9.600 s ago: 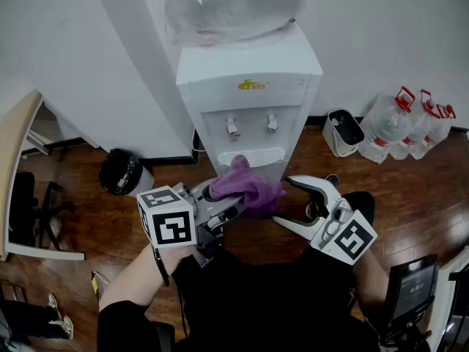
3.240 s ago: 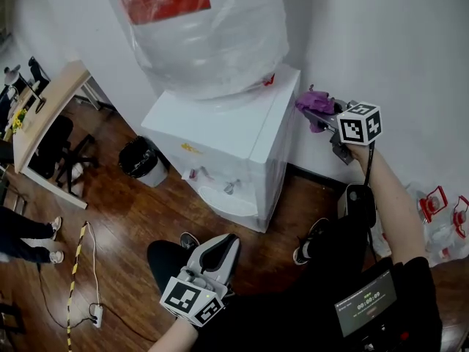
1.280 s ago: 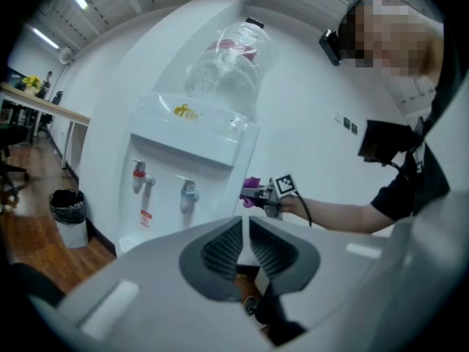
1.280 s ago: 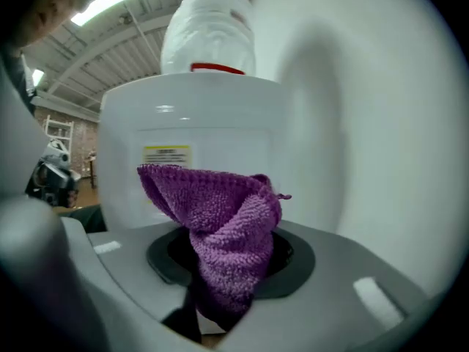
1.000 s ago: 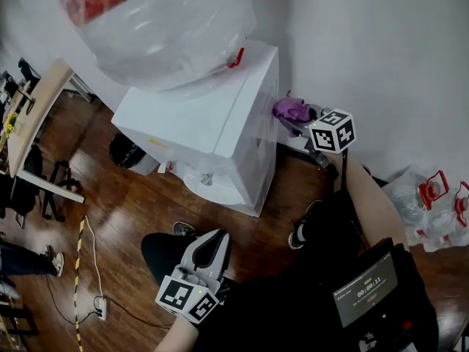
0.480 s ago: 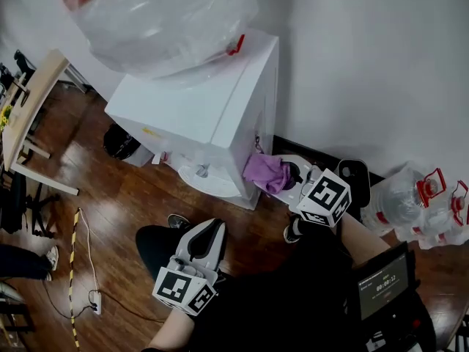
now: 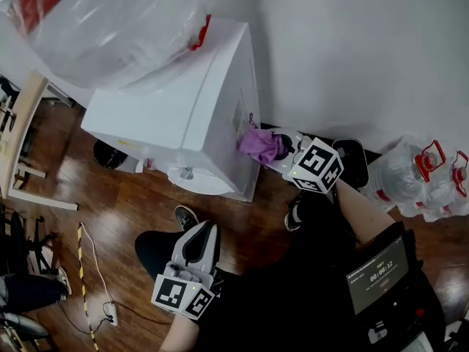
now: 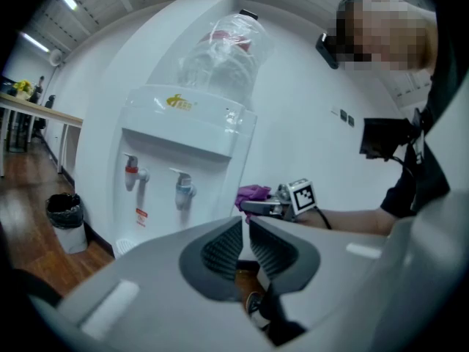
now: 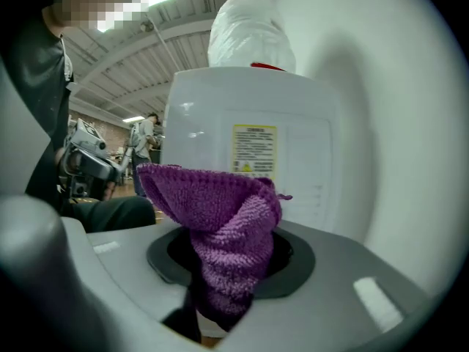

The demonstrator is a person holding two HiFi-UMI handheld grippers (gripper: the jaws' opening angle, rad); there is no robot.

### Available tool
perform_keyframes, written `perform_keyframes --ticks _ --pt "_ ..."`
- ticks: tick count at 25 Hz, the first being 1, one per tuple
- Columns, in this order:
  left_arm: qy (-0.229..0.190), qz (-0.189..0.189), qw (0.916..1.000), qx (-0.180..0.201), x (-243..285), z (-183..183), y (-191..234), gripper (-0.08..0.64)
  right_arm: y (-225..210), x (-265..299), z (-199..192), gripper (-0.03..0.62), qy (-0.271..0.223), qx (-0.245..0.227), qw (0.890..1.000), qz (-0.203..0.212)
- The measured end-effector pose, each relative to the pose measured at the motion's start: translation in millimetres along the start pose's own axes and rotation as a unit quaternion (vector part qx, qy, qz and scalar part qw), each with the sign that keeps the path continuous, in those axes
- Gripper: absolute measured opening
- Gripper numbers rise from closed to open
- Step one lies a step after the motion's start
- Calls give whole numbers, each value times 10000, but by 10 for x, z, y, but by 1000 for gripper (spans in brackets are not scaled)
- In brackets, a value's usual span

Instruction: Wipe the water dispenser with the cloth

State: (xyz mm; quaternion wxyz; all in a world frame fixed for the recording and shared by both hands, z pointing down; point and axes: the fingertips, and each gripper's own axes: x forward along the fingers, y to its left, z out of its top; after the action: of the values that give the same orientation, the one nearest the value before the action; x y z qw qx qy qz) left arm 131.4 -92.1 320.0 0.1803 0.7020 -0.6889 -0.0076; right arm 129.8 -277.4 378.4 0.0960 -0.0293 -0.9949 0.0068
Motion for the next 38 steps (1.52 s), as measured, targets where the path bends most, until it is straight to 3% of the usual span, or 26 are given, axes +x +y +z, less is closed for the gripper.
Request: perform_keyframes --ticks 5,8,10,12,15,19,22,26,28,32,36,38 --pt "130 -90 9998 -108 31 -65 125 48 -1091 221 -184 155 537 -20 9934 -1011" --pt "193 -118 9995 -206 90 -137 155 48 -1498 322 -249 156 1090 -32 9870 -1180" --pt "249 -145 9993 -233 126 -163 185 48 -1499 343 -256 156 1325 -88 9851 -1097" --pt "277 -185 9991 -272 176 -178 205 48 -1289 333 -293 156 1480 -169 9851 -864" --pt "335 -277 9984 -361 273 -233 169 48 -585 322 -415 156 1545 -156 9877 -180" --pt "536 -405 9971 -371 374 -325 70 48 333 287 -636 156 1489 316 9873 452" --pt "677 -415 9963 -342 420 -374 27 48 699 237 -634 156 1229 651 9873 764" --pt "792 -382 9957 -296 484 -422 -14 48 887 190 -585 156 1081 248 9854 1293" --pt "843 -379 9953 -276 521 -448 -44 48 634 211 -632 156 1149 13 9861 1203" --pt "953 -410 9943 -229 567 -469 -106 48 -490 339 -749 156 1471 97 9887 279" --pt "1018 -461 9934 -238 623 -496 -142 48 -1589 462 -953 156 2271 -4 9709 -764" --pt "1041 -470 9931 -266 636 -516 -156 48 -1712 517 -1069 156 2630 -26 9607 -883"
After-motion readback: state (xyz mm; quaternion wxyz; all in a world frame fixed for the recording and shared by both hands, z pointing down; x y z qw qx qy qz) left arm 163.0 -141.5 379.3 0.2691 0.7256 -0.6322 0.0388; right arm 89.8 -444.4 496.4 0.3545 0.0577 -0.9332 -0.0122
